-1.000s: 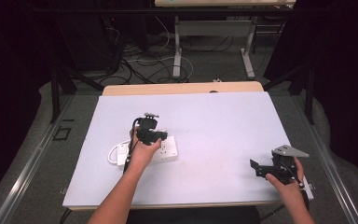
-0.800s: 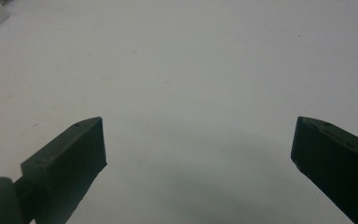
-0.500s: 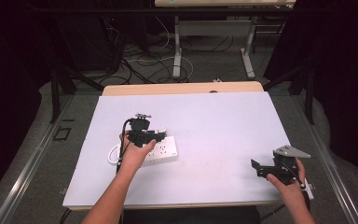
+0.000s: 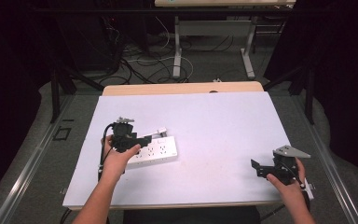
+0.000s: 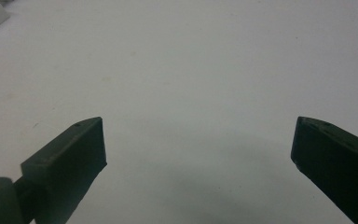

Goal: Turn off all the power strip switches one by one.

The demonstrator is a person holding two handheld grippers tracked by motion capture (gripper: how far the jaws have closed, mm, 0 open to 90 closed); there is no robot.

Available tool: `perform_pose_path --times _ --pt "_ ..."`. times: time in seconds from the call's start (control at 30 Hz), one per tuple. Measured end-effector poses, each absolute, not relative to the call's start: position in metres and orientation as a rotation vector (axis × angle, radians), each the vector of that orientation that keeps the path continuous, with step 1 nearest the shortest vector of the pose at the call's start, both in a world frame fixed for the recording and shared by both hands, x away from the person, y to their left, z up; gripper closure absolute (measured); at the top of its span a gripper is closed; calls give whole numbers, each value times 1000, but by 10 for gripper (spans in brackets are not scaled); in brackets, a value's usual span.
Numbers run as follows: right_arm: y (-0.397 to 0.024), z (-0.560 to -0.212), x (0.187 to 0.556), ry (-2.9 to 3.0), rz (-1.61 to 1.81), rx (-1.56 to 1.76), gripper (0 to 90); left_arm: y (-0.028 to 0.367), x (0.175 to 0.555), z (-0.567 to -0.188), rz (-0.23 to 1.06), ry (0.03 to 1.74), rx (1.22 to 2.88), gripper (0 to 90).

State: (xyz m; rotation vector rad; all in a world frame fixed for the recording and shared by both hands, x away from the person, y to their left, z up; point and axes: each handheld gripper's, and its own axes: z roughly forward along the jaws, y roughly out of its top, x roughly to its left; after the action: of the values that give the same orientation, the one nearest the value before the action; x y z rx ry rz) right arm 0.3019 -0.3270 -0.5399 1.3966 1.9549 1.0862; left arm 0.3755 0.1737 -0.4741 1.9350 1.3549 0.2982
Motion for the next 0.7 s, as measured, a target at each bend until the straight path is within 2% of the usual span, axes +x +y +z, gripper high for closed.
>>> perform_pose_path --times 0.27,0.33,0.43,0.53,0.7 --pt "-327 -540 302 1955 1085 1398 29 201 360 -477 354 1376 1887 293" --pt "-327 -540 302 1955 1086 1396 29 207 356 -478 364 1383 1891 252" --pt "-327 -539 302 1949 1081 1388 29 215 350 -481 368 1396 1875 241" --pt "-328 -538 300 1971 1060 1402 29 224 343 -486 371 1410 1865 169" --pt "-327 -540 302 1954 1082 1391 29 238 332 -495 379 1429 1848 122"
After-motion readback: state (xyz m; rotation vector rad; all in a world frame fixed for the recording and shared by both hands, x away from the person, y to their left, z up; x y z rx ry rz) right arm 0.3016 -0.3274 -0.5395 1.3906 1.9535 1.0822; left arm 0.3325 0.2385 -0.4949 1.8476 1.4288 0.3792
